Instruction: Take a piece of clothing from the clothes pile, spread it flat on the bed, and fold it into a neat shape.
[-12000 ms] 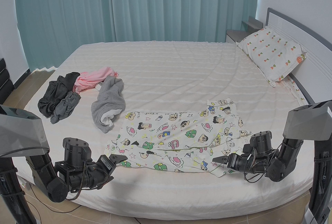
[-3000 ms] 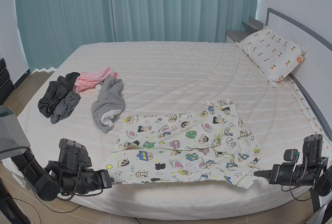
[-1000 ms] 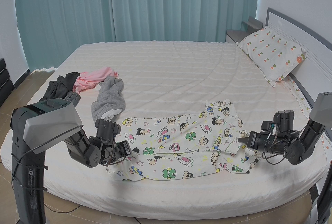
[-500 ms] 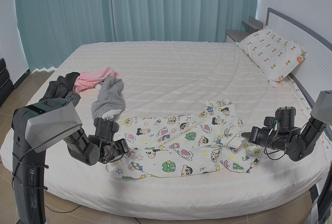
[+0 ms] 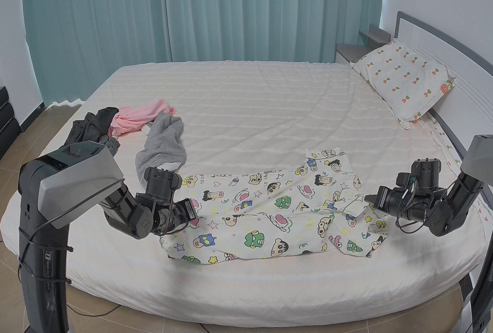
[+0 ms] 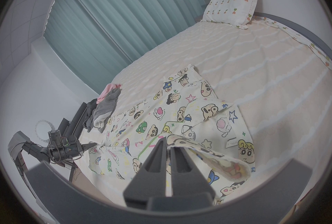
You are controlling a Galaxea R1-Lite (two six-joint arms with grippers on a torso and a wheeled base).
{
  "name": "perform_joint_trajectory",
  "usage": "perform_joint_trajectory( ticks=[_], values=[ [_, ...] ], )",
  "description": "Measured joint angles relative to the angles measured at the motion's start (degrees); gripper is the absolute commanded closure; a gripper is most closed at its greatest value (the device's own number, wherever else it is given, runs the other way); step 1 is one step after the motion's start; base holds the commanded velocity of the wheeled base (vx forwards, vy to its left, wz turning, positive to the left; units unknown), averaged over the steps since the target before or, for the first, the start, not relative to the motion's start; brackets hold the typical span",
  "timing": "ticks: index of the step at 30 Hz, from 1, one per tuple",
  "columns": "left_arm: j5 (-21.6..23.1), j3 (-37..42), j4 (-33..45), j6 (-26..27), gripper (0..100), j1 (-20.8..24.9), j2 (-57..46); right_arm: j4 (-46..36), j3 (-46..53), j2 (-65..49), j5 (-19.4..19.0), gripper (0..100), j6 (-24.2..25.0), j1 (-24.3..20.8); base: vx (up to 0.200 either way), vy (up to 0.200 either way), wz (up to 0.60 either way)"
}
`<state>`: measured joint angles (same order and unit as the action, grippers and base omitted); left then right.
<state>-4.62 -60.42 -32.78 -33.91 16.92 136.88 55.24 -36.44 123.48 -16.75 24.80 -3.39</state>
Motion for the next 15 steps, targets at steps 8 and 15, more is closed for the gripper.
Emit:
perform_joint_trajectory(
  ticks=[8,15],
  values=[
    [-0.02,-0.91,0.46,0.01,0,0.11,0.61,-0.91,0.06,0.48,0.0,100,-0.02,0.09,0.0,0.0,0.0],
    [-2.62,-0.85,0.46,-0.21,0,-2.38,0.56,-0.88,-0.24,0.23,0.22,100,0.02,-0.38,0.0,0.0,0.0]
  ],
)
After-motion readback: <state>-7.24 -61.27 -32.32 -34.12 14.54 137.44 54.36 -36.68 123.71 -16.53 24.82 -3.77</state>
